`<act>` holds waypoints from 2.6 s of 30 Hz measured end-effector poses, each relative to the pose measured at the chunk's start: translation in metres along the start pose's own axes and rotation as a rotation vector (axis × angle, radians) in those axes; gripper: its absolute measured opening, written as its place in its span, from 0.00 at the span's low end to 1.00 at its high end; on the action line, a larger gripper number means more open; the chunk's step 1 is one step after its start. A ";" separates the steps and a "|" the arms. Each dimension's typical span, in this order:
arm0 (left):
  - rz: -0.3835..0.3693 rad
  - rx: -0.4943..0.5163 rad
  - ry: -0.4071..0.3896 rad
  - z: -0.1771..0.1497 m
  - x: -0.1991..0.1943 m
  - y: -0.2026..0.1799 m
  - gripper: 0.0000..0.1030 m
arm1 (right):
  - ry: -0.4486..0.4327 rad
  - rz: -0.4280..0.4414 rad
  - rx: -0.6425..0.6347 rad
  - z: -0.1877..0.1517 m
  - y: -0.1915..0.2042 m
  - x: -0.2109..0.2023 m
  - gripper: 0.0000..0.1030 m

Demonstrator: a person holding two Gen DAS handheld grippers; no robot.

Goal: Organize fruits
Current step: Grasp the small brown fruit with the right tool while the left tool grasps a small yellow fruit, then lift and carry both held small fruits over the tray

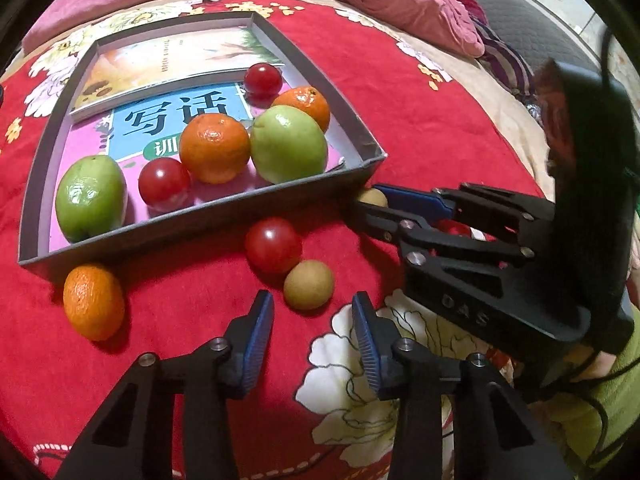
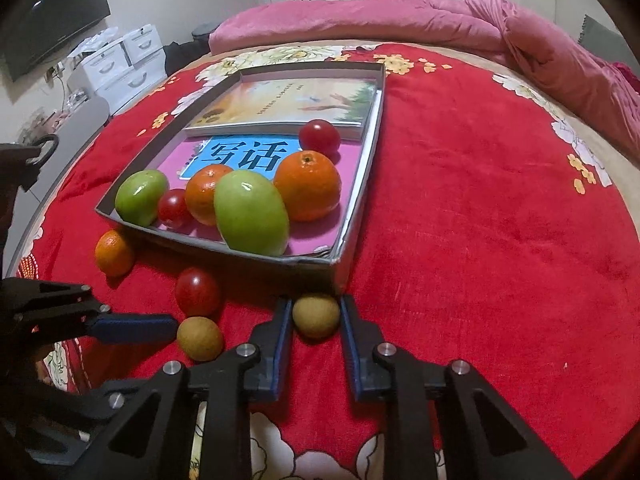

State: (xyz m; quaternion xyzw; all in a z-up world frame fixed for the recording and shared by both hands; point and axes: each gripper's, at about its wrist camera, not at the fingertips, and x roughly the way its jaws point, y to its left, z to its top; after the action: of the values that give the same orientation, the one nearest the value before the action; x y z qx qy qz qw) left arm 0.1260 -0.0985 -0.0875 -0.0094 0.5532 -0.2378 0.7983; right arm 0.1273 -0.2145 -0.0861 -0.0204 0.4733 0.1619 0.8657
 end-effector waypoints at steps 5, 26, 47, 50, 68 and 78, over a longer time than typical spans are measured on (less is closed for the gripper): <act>0.007 -0.010 -0.004 0.007 0.006 0.001 0.34 | -0.003 0.017 0.020 -0.005 -0.002 -0.007 0.23; -0.010 -0.025 -0.003 0.001 -0.007 0.014 0.27 | -0.023 0.068 0.030 -0.007 0.006 -0.021 0.23; 0.022 -0.095 -0.169 0.007 -0.096 0.048 0.27 | -0.135 0.134 -0.044 0.010 0.043 -0.066 0.23; 0.027 -0.093 -0.185 0.010 -0.101 0.046 0.27 | -0.146 0.130 -0.046 0.011 0.044 -0.070 0.23; 0.044 -0.073 -0.236 0.020 -0.114 0.040 0.27 | -0.192 0.089 -0.016 0.019 0.027 -0.078 0.23; 0.057 -0.063 -0.227 0.033 -0.100 0.037 0.27 | -0.207 0.056 -0.003 0.032 0.016 -0.072 0.23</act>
State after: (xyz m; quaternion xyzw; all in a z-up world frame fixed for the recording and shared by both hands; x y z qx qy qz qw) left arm 0.1416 -0.0348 0.0034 -0.0453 0.4666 -0.1949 0.8615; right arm 0.1131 -0.2122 -0.0071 0.0083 0.3813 0.1878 0.9051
